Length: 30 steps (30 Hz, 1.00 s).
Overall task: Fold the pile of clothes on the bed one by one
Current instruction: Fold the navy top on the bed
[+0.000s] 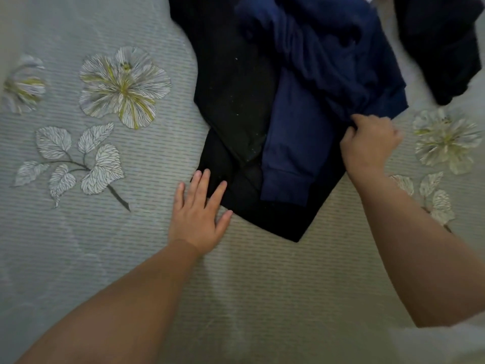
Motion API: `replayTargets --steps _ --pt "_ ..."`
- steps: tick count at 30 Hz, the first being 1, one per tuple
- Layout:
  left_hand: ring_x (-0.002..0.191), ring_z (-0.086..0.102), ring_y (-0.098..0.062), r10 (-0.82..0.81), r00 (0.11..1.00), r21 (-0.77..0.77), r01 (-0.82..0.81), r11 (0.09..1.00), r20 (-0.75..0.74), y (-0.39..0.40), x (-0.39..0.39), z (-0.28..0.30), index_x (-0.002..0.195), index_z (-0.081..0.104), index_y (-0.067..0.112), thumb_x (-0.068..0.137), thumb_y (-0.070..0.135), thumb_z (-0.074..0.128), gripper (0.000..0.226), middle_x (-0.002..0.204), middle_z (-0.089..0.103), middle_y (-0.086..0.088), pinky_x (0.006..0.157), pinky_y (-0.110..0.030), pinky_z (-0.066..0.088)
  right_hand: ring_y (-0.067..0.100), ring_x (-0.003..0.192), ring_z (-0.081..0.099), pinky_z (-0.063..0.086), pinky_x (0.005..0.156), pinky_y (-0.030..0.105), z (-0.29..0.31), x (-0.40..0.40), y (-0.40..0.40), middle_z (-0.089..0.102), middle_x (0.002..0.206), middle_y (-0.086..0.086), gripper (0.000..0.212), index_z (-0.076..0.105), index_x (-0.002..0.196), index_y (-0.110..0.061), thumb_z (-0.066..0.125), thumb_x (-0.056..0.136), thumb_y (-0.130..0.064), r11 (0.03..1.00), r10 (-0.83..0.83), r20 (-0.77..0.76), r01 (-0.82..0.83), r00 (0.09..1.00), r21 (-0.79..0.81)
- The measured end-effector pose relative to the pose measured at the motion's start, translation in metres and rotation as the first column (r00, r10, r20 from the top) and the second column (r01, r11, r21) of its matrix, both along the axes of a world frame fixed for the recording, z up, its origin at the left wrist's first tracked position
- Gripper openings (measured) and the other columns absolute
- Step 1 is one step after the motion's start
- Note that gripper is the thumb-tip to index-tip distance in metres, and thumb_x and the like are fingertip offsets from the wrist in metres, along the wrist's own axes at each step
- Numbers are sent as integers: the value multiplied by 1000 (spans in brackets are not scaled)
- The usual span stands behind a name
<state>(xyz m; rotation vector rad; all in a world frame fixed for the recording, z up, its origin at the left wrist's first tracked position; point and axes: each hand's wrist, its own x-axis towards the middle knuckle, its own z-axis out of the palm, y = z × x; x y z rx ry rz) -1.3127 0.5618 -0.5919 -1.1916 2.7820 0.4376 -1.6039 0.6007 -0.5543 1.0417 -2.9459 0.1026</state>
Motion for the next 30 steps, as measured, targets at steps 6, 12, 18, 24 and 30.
replayTargets --steps 6,12,18,24,30 --pt "139 12 -24 30 999 18 -30 999 -16 3 3 -3 138 39 17 82 52 17 70 149 23 -18 109 -35 -6 39 75 59 37 74 44 12 79 70 63 70 22 15 68 86 5 62 72 2 940 162 -37 -166 986 -297" --pt "141 9 -30 -23 997 -12 22 1000 -72 11 9 -6 143 27 14 87 45 36 65 151 14 -19 112 -45 1 33 56 58 43 57 38 18 165 159 59 58 19 9 67 74 6 63 66 3 889 271 0 -251 962 -384" --pt "114 51 -44 -431 876 -170 401 900 -215 111 21 34 118 60 3 74 16 66 47 125 53 -26 90 -60 39 34 53 62 51 55 40 35 228 271 62 57 18 13 67 70 9 63 60 2 892 409 258 -323 875 -316" --pt "129 39 -20 -714 700 135 708 694 0 221 38 60 128 50 19 94 22 44 35 134 50 -2 108 -34 19 31 85 63 41 72 30 75 272 385 66 91 24 18 66 95 10 63 82 -2 993 104 748 -114 655 -38" --pt "105 56 -24 -685 728 564 553 613 29 302 120 80 121 53 19 96 31 41 31 115 62 -6 82 -27 38 1 70 58 43 62 5 101 290 480 64 78 -4 13 65 85 -17 57 89 -8 983 -182 978 7 101 182"
